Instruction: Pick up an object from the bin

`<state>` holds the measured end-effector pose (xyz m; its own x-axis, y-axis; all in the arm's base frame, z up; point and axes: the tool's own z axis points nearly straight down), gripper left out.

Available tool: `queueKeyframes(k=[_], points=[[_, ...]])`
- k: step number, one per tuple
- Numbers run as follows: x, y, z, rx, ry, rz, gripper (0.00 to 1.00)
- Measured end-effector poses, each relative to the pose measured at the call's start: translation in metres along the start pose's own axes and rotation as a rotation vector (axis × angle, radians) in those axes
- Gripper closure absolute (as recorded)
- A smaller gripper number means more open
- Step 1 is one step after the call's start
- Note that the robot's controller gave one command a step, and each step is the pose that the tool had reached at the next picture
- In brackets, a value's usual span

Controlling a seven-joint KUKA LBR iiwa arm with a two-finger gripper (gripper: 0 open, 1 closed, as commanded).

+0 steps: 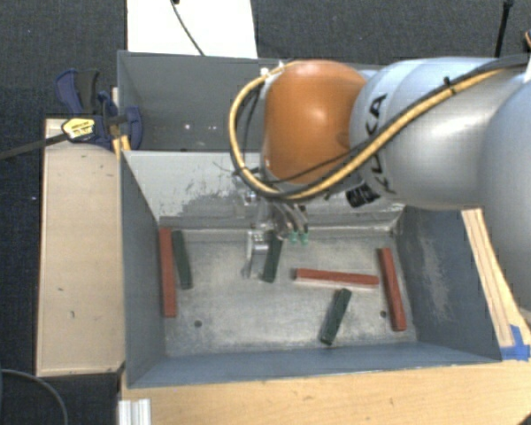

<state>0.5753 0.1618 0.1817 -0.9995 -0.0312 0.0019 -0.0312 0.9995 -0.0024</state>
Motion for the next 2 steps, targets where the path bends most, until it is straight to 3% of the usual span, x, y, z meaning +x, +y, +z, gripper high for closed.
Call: queueKeyframes(k=[1,2], points=[[0.051,-0.084,0.018,-0.001,0.002,-0.097,0.0],[0.066,-0.139,0.098,-0.001,0.002,0.117,0.0]])
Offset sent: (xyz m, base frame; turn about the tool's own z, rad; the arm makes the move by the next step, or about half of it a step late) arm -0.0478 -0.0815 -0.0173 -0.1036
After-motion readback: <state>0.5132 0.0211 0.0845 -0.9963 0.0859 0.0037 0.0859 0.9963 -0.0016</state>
